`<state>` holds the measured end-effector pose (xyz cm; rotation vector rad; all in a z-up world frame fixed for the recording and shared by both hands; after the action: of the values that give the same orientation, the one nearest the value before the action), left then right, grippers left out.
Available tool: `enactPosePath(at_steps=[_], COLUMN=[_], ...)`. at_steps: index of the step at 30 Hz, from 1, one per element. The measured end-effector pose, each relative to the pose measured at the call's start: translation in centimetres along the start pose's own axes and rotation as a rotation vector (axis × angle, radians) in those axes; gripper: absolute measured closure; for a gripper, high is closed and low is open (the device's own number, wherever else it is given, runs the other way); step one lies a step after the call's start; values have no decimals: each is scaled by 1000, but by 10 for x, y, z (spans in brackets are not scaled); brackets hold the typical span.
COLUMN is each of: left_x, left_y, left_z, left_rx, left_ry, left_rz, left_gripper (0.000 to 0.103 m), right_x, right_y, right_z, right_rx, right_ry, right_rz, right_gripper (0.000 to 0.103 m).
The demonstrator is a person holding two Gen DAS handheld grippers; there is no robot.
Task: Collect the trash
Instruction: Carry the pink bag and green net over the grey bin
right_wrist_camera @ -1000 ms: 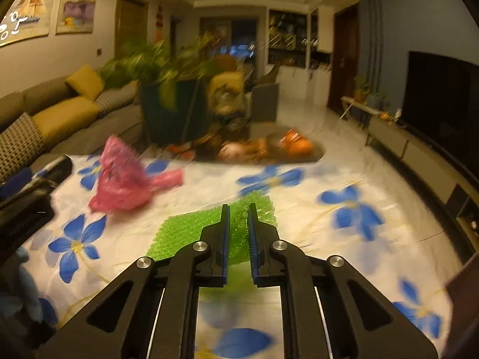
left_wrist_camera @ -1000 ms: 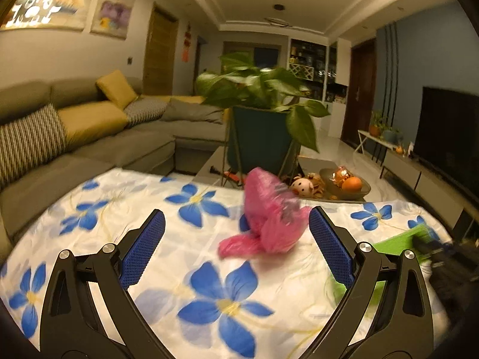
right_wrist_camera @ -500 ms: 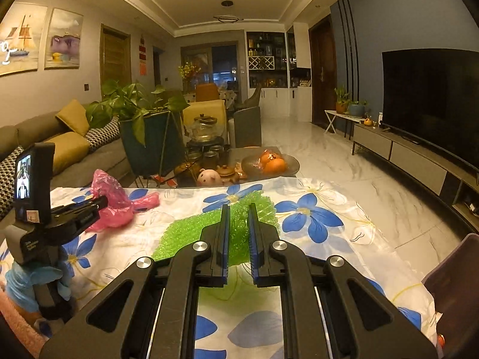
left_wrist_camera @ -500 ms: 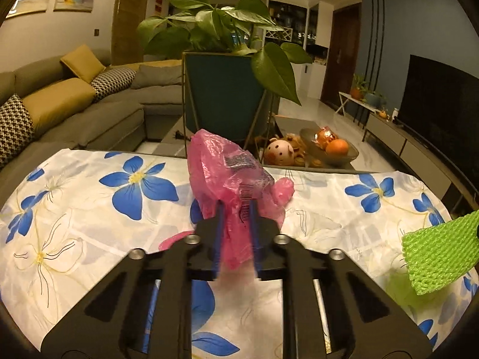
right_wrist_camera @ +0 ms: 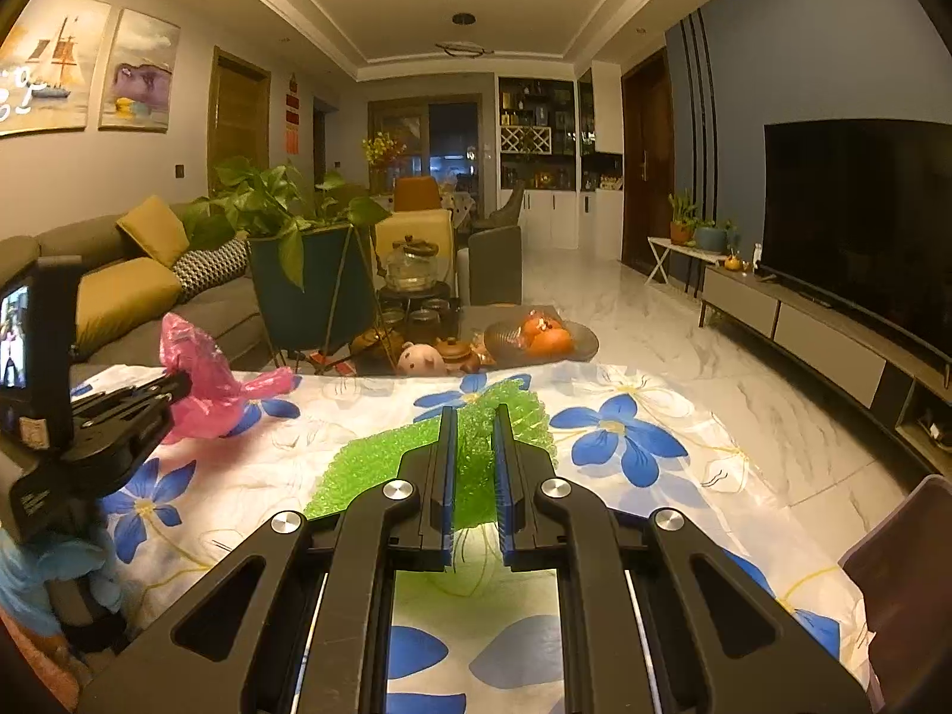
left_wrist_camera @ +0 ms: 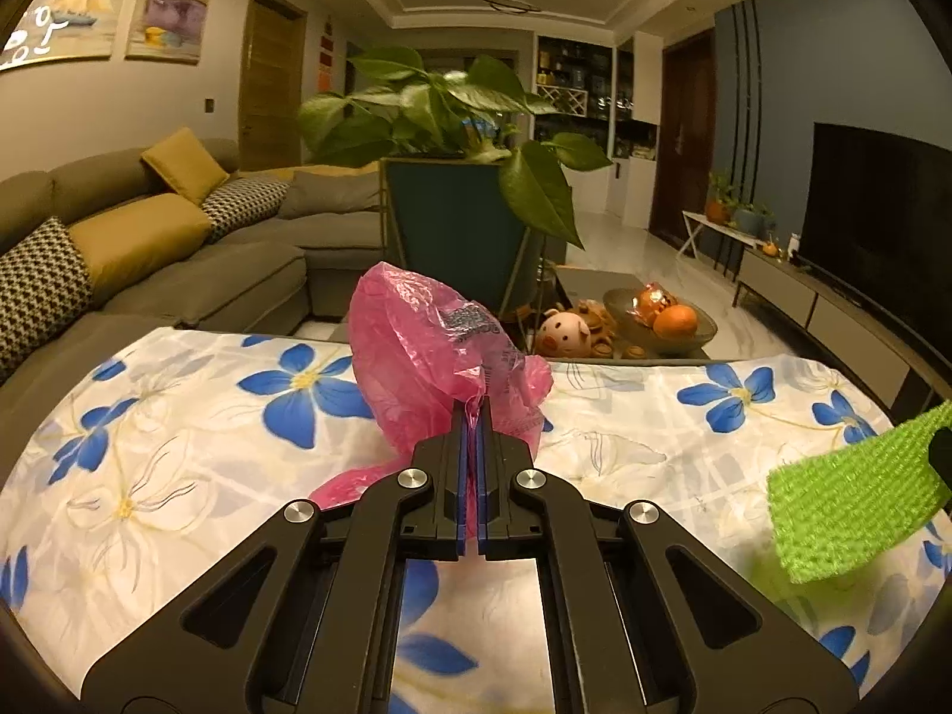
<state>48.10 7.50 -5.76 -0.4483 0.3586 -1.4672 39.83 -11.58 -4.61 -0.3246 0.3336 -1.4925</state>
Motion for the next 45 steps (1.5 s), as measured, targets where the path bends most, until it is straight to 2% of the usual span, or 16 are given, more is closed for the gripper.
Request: enactPosePath(at_steps=[5,14,17,23,31,45], left_x=[3,8,14,27,59,126], left_y=[-37,-145,-180,-227,-267,-292], left_z=[-10,-42,-54,-70,-82,-91], left_rx=[16,73,97,104,118,127], left_ry=[11,3,5,-5,18,80], left_rz=[3,-12,4,-4,-34,-128], left_gripper=[102,102,102,102,102,102], right_x=[-4,6,11,23,52,91], right_y=[-20,-97,-128,-171,-207,-241], right_z=[-5,-16,-21,-33,-46,-53], right_rx=[-8,19,37,61,75,116], right_ry=[0,-3,-8,-1,37,81], right_rz=[32,80,89,96,59,-18], right_gripper=[91,91,91,91,91,91])
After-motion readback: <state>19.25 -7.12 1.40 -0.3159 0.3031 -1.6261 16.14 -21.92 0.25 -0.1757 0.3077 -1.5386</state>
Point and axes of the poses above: each gripper's, at about its wrist camera, not at the fingertips, and y roughly the way its jaws point, x to its right, z to its top, the point moved 2 cm from there along y, roughly the way its jaws point, and after that the axes turned 4 degrees about -x, right-handed, at the moved point
